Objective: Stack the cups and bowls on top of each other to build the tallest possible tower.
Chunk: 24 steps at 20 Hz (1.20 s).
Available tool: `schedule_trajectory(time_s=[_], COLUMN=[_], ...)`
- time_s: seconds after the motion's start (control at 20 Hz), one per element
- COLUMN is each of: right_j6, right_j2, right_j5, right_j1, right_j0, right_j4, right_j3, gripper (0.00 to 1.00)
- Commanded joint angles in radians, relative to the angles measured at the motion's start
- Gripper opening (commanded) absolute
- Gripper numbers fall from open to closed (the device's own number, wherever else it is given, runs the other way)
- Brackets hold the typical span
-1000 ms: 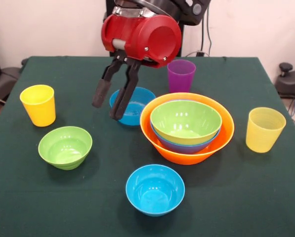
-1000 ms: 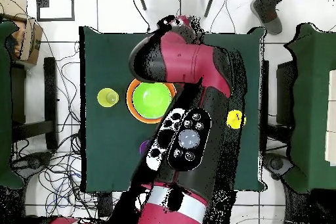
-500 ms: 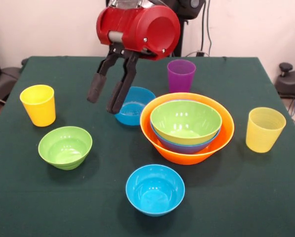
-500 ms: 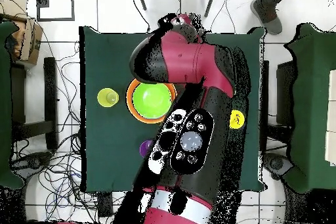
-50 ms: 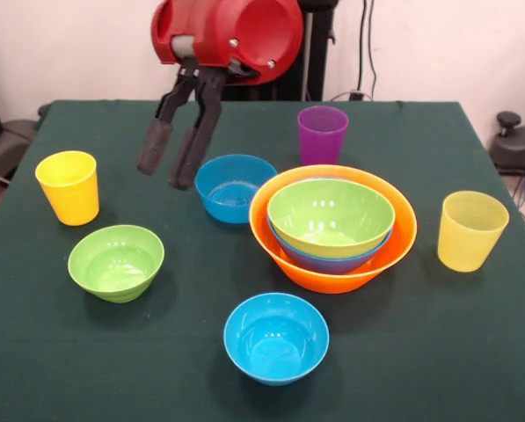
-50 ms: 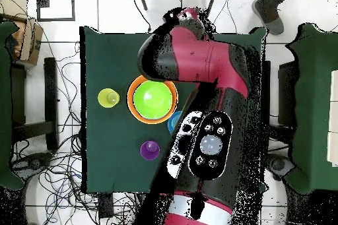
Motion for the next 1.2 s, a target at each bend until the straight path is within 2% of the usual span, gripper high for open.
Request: schedule_trajectory(time_s=[0.05, 0.35, 0.55, 0.95, 1.1, 1.2], right_j6=[-0.279, -0.36, -0.392, -0.403, -0.352, -0.362], right_j2=[0.172, 0.186, 0.203, 0.222, 0.217, 0.239], right_j5=[0.136, 0.238, 0.27, 0.312, 0.278, 0.288], right_j1=[-0.018, -0.047, -0.062, -0.047, -0.041, -0.043], right_j0=[-0.036, -0.048, -0.057, -0.067, -0.066, -0.084], right_j4=[-0.096, -0.12, -0.141, -0.173, -0.164, -0.144], right_j3=[0.138, 0.142, 0.146, 0.131, 0.145, 0.158], gripper=[1.0, 1.0, 1.0, 1.0, 1.0, 1.0])
